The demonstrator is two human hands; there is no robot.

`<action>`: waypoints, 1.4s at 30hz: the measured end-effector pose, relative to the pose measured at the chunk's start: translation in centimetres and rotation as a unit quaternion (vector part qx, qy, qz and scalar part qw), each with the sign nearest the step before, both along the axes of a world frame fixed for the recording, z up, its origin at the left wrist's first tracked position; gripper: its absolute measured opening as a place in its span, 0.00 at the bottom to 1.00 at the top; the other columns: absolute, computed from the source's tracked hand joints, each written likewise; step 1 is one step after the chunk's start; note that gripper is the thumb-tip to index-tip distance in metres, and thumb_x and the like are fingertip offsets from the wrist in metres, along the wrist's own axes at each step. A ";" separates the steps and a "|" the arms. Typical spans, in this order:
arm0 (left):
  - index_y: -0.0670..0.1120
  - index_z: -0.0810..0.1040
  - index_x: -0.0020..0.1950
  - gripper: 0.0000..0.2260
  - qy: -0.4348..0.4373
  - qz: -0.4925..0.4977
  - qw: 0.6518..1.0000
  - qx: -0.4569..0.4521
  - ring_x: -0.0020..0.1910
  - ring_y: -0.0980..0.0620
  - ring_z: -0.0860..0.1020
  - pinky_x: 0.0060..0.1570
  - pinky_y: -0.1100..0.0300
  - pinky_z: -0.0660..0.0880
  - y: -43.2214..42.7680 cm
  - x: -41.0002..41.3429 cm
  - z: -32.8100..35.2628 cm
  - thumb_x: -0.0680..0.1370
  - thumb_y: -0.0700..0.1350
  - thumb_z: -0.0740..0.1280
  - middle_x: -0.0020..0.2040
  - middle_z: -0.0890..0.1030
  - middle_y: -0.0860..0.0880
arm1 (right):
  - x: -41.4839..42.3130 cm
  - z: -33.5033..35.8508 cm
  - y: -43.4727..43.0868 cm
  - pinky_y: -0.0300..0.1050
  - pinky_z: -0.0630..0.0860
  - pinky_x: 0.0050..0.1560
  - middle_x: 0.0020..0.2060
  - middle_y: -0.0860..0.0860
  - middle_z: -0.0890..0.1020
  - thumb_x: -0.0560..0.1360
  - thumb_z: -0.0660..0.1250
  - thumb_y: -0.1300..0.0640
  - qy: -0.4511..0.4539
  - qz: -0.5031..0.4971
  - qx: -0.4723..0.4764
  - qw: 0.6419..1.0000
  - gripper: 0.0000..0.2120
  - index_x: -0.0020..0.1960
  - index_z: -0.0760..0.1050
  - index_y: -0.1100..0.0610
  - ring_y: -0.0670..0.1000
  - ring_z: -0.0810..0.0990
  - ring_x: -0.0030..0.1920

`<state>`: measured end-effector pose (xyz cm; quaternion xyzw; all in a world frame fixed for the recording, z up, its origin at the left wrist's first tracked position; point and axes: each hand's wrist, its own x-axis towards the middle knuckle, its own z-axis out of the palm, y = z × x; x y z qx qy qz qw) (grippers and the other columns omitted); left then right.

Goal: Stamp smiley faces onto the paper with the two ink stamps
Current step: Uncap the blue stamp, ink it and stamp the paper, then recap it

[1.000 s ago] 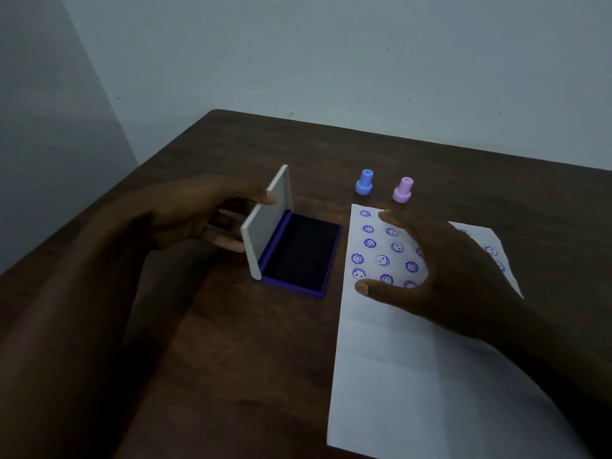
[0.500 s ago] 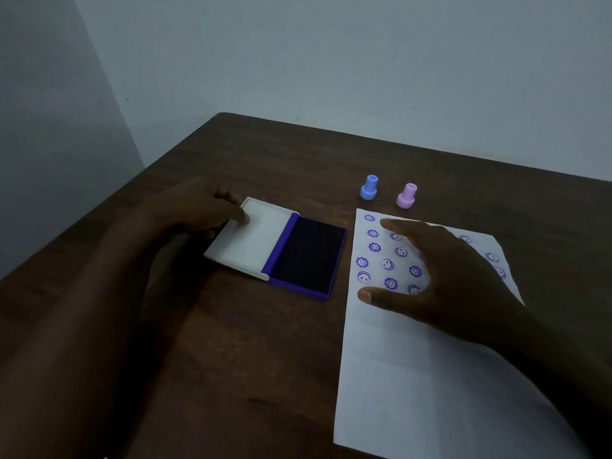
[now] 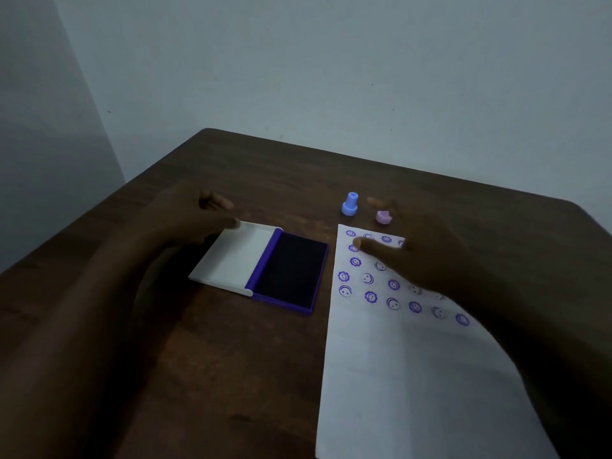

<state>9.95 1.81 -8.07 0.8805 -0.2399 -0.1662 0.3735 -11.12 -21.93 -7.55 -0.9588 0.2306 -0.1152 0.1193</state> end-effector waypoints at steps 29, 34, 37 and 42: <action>0.49 0.80 0.61 0.19 0.169 -0.157 0.942 -0.243 0.51 0.52 0.84 0.44 0.61 0.81 -1.9 -2.9 0.4 0.70 0.47 0.73 0.53 0.86 0.49 | 5.6 1.6 2.5 0.40 0.76 0.37 0.44 0.55 0.86 0.73 0.71 0.51 -0.110 0.081 0.477 0.868 0.12 0.53 0.84 0.56 0.46 0.77 0.32; 0.48 0.82 0.54 0.20 0.157 -0.153 0.936 -0.276 0.47 0.54 0.84 0.44 0.62 0.81 -2.3 -3.4 0.0 0.63 0.47 0.75 0.49 0.86 0.49 | 5.7 1.0 3.4 0.40 0.78 0.38 0.43 0.53 0.85 0.74 0.71 0.52 -0.102 0.086 0.537 0.833 0.13 0.55 0.83 0.57 0.46 0.79 0.34; 0.46 0.83 0.53 0.19 0.151 -0.140 0.938 -0.279 0.47 0.53 0.85 0.45 0.61 0.81 -2.5 -3.4 -0.2 0.63 0.46 0.75 0.48 0.87 0.48 | 5.5 0.7 3.6 0.39 0.80 0.40 0.42 0.54 0.85 0.75 0.70 0.55 -0.109 0.101 0.562 0.814 0.12 0.56 0.82 0.59 0.46 0.81 0.37; 0.46 0.84 0.50 0.16 0.189 -0.136 0.931 -0.280 0.46 0.54 0.85 0.44 0.63 0.81 -2.2 -3.2 0.1 0.63 0.46 0.74 0.47 0.87 0.48 | 4.8 0.1 3.5 0.44 0.82 0.49 0.48 0.53 0.86 0.73 0.71 0.64 -0.169 0.153 0.531 0.816 0.13 0.56 0.82 0.54 0.50 0.84 0.47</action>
